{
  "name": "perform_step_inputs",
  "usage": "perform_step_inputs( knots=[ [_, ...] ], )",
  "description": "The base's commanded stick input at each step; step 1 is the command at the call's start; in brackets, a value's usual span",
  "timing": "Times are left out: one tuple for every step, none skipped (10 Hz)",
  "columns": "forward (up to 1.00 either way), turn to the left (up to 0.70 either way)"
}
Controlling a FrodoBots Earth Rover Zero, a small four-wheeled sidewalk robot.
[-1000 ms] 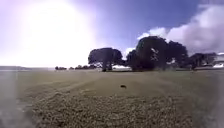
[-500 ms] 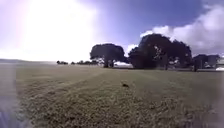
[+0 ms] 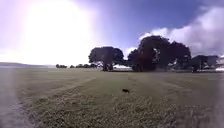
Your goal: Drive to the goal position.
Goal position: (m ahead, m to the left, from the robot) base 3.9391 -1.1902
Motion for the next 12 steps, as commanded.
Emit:
perform_step_inputs(
  knots=[
    [0.7, 0.0],
    [0.7, 0.0],
    [0.7, 0.0],
    [0.7, 0.0],
    [0.7, 0.0],
    [0.7, 0.0],
    [0.7, 0.02],
    [0.7, 0.05],
    [0.7, 0.09],
    [0.7, 0.14],
    [0.7, 0.12],
    [0.7, 0.11]
  ],
)
